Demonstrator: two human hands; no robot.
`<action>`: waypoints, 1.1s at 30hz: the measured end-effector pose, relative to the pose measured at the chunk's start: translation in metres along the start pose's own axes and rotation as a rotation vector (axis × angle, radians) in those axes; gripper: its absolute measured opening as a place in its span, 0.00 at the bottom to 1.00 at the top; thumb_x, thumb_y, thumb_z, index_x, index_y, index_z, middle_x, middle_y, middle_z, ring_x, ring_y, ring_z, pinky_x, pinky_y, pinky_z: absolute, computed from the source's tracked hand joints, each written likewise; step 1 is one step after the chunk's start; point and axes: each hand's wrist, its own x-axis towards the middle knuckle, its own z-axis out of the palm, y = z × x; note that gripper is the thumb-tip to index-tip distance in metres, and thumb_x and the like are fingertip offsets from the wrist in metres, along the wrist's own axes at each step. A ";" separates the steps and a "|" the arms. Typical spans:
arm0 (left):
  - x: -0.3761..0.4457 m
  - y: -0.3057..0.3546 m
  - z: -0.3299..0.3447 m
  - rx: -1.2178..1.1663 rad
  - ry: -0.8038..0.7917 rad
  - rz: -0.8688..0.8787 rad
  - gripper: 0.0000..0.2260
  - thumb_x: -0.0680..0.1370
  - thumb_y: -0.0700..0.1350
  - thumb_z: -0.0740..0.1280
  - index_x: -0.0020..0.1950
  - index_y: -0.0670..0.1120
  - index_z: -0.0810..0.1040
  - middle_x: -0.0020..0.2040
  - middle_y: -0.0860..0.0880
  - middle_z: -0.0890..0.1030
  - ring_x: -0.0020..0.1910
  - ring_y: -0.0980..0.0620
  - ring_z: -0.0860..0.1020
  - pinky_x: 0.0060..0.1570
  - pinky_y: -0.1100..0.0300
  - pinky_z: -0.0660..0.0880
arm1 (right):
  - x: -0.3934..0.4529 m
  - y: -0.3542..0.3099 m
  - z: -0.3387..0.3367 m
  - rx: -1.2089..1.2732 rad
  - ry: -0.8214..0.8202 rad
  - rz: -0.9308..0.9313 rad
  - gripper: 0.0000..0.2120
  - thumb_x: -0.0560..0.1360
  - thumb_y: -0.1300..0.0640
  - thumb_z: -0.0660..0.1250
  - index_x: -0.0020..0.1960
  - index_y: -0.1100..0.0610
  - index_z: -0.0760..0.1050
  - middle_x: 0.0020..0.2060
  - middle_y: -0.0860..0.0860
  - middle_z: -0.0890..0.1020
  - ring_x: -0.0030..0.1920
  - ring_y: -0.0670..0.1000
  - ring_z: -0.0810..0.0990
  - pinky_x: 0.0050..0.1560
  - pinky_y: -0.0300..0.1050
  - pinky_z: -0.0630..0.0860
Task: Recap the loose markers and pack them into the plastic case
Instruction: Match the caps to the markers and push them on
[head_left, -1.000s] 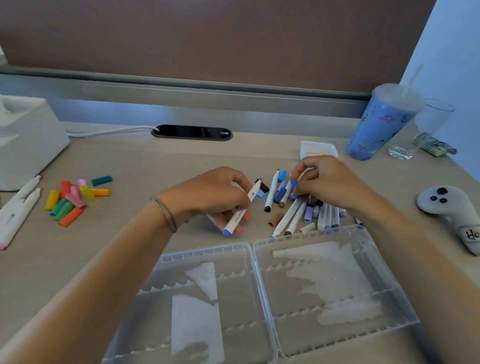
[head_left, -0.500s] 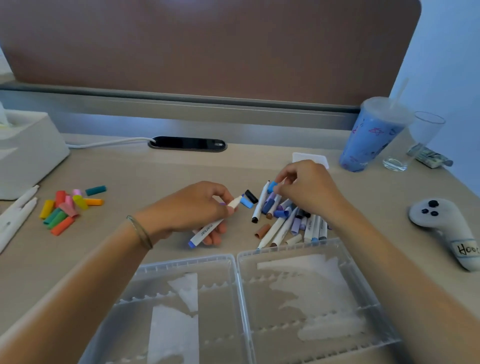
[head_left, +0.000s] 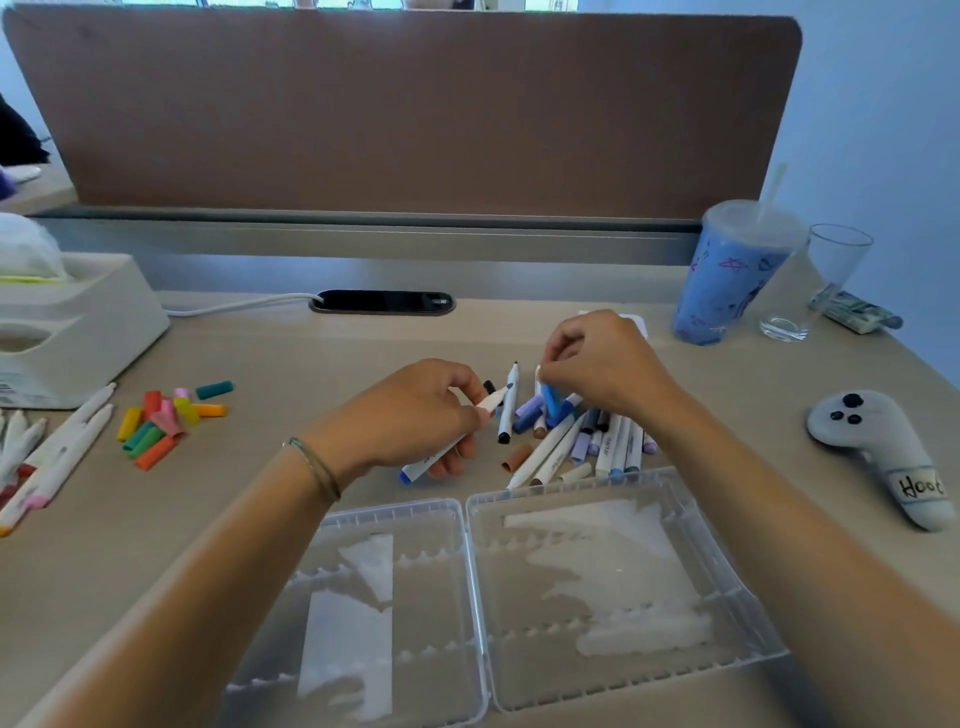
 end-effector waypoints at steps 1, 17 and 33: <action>0.000 0.001 0.001 0.001 0.007 0.005 0.04 0.83 0.44 0.64 0.55 0.50 0.77 0.39 0.46 0.86 0.31 0.54 0.83 0.32 0.63 0.79 | -0.006 0.001 -0.005 0.088 -0.004 0.014 0.04 0.72 0.60 0.74 0.40 0.53 0.83 0.39 0.50 0.85 0.42 0.50 0.85 0.45 0.45 0.82; 0.002 -0.015 -0.003 0.114 0.002 -0.069 0.04 0.82 0.44 0.64 0.53 0.51 0.77 0.39 0.47 0.85 0.33 0.52 0.83 0.36 0.59 0.83 | -0.039 -0.016 -0.018 -0.261 -0.364 -0.075 0.03 0.74 0.55 0.75 0.42 0.49 0.84 0.39 0.45 0.82 0.41 0.48 0.81 0.35 0.37 0.72; -0.001 -0.014 0.008 0.051 -0.044 0.003 0.05 0.82 0.43 0.64 0.54 0.50 0.79 0.38 0.47 0.85 0.35 0.49 0.84 0.39 0.58 0.84 | -0.049 -0.011 -0.001 -0.476 -0.396 -0.038 0.10 0.72 0.50 0.76 0.38 0.53 0.80 0.39 0.52 0.82 0.43 0.55 0.81 0.46 0.51 0.78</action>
